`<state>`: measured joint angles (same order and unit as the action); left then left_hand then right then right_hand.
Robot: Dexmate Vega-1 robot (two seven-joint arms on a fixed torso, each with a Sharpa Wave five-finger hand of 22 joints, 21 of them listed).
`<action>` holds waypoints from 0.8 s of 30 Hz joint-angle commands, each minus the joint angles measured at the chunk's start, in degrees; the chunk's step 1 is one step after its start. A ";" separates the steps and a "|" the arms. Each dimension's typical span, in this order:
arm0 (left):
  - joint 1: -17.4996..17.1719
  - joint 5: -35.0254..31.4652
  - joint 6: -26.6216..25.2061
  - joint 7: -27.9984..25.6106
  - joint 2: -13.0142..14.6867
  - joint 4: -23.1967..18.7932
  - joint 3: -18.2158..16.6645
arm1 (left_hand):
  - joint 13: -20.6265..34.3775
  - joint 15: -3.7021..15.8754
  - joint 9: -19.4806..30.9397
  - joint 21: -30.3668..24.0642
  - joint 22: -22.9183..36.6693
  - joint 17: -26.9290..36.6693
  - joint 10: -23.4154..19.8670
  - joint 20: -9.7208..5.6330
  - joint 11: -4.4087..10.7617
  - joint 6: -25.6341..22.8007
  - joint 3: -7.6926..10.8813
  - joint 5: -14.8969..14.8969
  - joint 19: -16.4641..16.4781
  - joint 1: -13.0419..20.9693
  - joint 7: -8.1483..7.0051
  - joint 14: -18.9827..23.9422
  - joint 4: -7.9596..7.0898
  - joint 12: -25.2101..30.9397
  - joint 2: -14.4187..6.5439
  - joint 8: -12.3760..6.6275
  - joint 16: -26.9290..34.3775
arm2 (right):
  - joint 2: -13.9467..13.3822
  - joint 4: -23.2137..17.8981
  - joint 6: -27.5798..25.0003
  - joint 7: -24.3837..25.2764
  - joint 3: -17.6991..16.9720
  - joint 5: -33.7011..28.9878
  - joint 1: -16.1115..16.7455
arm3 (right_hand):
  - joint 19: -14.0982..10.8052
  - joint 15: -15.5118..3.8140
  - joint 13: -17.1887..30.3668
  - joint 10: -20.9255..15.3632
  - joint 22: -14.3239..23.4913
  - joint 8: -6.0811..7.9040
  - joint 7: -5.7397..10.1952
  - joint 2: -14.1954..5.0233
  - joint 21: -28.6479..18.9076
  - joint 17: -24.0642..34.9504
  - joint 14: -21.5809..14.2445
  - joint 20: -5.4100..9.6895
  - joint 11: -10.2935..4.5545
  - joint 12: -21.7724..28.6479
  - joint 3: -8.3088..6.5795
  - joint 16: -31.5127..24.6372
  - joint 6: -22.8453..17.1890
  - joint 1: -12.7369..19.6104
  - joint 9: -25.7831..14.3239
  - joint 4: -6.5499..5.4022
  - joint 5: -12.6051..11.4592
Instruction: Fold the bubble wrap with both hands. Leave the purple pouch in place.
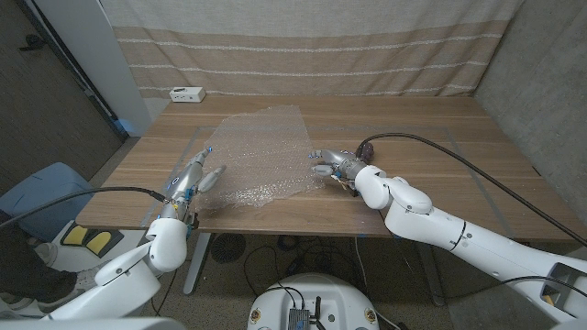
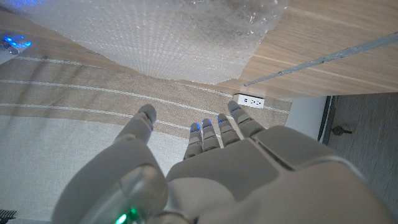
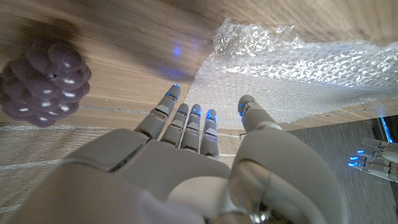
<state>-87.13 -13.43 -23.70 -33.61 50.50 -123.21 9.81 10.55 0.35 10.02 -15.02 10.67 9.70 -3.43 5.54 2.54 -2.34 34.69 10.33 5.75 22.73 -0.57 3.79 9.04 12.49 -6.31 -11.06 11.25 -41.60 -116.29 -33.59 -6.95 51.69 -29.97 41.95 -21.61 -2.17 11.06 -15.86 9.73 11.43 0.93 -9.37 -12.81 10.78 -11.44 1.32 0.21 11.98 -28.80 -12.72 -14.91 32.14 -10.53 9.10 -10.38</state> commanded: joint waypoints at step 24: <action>5.68 -8.78 -24.45 13.13 11.97 -7.55 9.81 | 0.60 1.73 0.21 0.59 0.33 0.26 0.11 -1.98 1.40 2.02 0.65 -0.15 0.57 10.36 -0.02 -0.76 1.89 -0.43 3.09 0.23 -1.01 | -1.01 -2.73 -0.74 -12.18 3.04 -9.02 -1.42 | 0.27 0.50 0.33 1.79 0.17 -0.45 1.04 6.01 1.31 -0.45 0.15 -2.20 -0.10 -0.84 -1.20 1.54 1.97 7.53 -0.35 2.13 -0.04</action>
<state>-85.00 -21.84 -43.08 -23.93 57.76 -128.99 15.24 11.08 2.07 10.01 -14.61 10.82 9.75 -3.75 4.10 3.80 -0.89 34.80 10.33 6.12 31.96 -0.61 3.52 10.82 12.27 -3.30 -11.06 10.35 -42.18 -118.23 -36.17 -13.57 53.85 -35.93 41.40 -21.29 -1.83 11.06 -14.60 9.73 11.20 1.46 -4.15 -11.65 10.12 -11.35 -0.23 0.60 11.33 -29.46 -11.40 -13.36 38.41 -10.81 11.10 -10.38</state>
